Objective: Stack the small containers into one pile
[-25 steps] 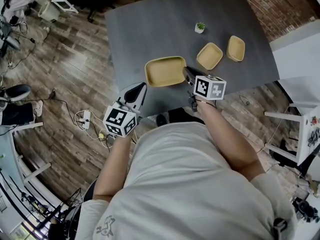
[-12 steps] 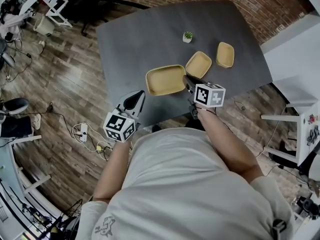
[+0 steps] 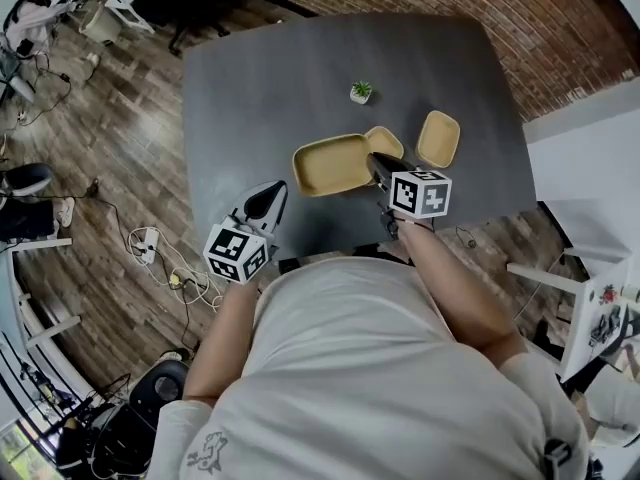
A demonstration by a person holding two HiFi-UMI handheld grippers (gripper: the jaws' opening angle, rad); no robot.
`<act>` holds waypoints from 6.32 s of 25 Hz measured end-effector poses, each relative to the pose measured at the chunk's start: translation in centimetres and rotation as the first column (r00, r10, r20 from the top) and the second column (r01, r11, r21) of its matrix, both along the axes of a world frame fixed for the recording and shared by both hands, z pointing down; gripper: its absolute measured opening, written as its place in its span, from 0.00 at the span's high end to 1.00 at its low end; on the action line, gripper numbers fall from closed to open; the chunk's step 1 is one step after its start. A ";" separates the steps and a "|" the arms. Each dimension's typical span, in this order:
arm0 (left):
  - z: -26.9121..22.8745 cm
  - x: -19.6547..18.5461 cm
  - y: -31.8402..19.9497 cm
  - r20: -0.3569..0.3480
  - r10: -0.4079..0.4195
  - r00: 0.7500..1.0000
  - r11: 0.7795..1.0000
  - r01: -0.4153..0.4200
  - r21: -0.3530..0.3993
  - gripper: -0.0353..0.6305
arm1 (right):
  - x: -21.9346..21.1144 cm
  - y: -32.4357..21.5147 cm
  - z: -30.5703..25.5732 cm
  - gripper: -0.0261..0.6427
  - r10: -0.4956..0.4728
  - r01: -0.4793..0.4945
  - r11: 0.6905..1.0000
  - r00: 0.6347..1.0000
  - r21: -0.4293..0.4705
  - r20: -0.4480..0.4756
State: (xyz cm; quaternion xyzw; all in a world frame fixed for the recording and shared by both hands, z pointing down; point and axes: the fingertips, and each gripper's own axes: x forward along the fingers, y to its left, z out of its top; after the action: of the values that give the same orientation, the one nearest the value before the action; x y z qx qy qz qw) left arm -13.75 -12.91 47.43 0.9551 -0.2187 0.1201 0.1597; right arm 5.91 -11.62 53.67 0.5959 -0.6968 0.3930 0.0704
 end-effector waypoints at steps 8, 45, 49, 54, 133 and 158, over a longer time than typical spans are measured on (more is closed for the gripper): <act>-0.3 6.2 1.2 0.020 -0.133 0.991 0.991 0.133 -0.007 0.93 | 6.4 -1.5 1.1 0.93 -0.181 0.180 0.983 0.983 -0.024 -0.024; 7.6 11.0 -1.3 0.083 -0.308 0.948 0.928 0.319 -0.193 0.93 | 11.9 -4.6 12.4 0.93 -0.499 0.473 0.813 0.866 -0.338 0.011; 8.2 10.8 -1.6 0.089 -0.311 0.946 0.924 0.323 -0.206 0.93 | 11.7 -4.6 13.2 0.93 -0.501 0.474 0.804 0.865 -0.359 0.019; 8.6 10.6 -1.8 0.096 -0.308 0.947 0.921 0.322 -0.219 0.93 | 11.6 -4.7 13.8 0.92 -0.497 0.470 0.800 0.867 -0.373 0.028; -4.6 -2.0 11.3 0.001 -0.213 0.977 0.976 0.213 0.038 0.93 | -4.4 8.0 -4.7 0.82 -0.433 0.483 0.865 0.855 0.136 -0.285; -3.3 5.6 7.7 -0.002 -0.265 0.964 0.964 0.265 0.022 0.93 | 2.7 4.2 -3.3 0.82 -0.509 0.566 0.817 0.799 0.111 -0.320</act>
State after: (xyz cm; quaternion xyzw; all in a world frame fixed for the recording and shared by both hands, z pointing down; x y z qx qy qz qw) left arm -8.18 -5.18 44.08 0.9190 -0.3457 0.0957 0.1637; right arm 8.59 -7.46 50.41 0.4250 -0.8568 0.1970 0.2153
